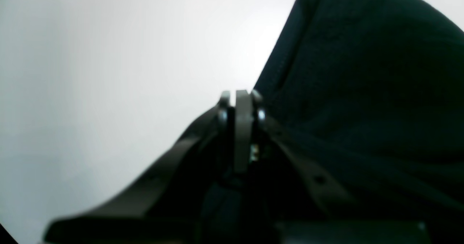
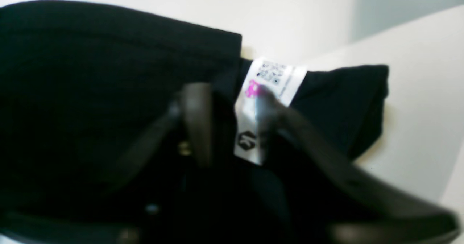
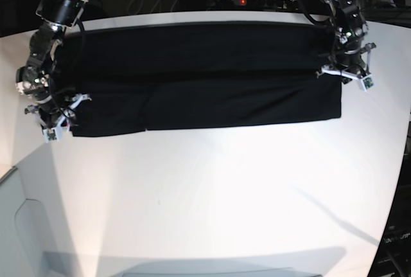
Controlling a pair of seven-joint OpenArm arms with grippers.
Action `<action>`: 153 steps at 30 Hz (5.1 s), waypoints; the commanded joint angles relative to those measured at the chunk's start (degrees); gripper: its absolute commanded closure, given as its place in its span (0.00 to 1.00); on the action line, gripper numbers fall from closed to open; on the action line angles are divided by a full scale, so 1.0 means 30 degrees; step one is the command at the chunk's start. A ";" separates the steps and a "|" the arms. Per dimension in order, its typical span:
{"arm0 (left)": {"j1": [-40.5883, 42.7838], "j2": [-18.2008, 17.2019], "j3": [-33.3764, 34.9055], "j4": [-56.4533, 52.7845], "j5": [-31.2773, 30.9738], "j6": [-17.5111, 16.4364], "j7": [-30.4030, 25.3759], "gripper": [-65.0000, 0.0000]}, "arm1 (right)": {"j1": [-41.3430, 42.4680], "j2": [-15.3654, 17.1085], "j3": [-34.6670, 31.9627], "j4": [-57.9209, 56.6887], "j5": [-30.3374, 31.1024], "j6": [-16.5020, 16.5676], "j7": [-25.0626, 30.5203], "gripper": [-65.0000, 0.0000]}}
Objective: Fold the T-shirt properly
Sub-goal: 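Lower the folded edge and smooth the strip with both grippers, then grasp the strip's end nearest the left gripper with the left gripper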
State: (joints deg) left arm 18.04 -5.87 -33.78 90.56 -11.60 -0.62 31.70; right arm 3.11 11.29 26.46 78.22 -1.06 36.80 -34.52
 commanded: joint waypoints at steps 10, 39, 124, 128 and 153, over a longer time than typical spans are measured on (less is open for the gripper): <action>0.0037 -0.0139 -0.0095 0.0303 0.0158 0.0076 0.0494 1.00 | -0.0701 0.0090 0.0192 0.3188 0.0339 -0.0265 0.0152 1.00; 0.0037 -0.0139 -0.0095 0.0303 0.0158 0.0076 0.0494 1.00 | -0.0672 -0.0642 0.0074 0.1430 0.0280 0.0409 0.0152 0.64; 0.0857 -0.0168 -0.0916 0.1709 0.0158 0.0076 0.0524 1.00 | -0.6914 -0.3338 0.4646 1.0837 0.0339 0.1068 0.0094 0.56; 0.0857 -0.0256 -0.0916 0.1680 0.0158 0.0076 0.0641 1.00 | -0.6943 -0.3807 0.3503 1.0163 0.0251 0.1068 0.0094 0.56; 0.1297 -0.0139 -0.0916 0.1709 -0.0223 0.0076 0.0524 0.41 | -0.6093 -0.3367 0.2976 0.5826 0.0251 0.1068 0.0270 0.56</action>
State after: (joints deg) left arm 21.71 -5.74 -36.34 94.61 -11.99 -0.62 34.26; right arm -15.25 0.82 35.22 95.13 0.21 39.18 -33.21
